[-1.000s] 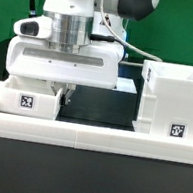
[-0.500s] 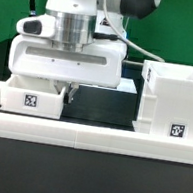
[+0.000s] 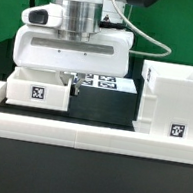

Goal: Assemble drawer

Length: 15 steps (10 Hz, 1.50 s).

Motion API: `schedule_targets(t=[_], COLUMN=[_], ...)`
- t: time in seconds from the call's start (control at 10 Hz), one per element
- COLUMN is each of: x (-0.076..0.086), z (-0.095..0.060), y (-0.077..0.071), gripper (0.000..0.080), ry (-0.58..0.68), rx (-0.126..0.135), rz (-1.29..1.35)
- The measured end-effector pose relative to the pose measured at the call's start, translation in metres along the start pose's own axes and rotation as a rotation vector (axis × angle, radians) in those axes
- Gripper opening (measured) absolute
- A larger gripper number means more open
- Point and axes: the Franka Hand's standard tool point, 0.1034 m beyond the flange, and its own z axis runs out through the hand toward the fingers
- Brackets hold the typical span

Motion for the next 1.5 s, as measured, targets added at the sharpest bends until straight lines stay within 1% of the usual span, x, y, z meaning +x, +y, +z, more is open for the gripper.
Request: schedule_targets(t=[0.1,0.2,0.3,0.4,0.8,0.9,1.0,1.2,1.3,1.5], x=[0.000,-0.005,-0.009,-0.008,-0.010,-0.011,-0.012,-0.006,-0.007,-0.009], z=[0.000,0.002,0.003,0.001,0.001,0.003,0.007,0.004,0.005,0.006], y=[-0.001,-0.005,-0.005,-0.001,0.003,0.005,0.005,-0.006,-0.008,-0.004], gripper=[0.0042,0.0042,0.0042,0.0042,0.0042,0.0042,0.0042,0.0042,0.0042,0.0042], ry=[-0.001,-0.003,-0.008,-0.006,-0.018,-0.027,-0.047,-0.066,-0.073,-0.075], rx=[0.000,-0.006,-0.003,-0.003,-0.013,-0.020,-0.021,-0.027,-0.029,-0.032], rz=[-0.054,-0.195,-0.297,-0.466,-0.726,-0.833,-0.945,-1.076,-1.141,-1.195])
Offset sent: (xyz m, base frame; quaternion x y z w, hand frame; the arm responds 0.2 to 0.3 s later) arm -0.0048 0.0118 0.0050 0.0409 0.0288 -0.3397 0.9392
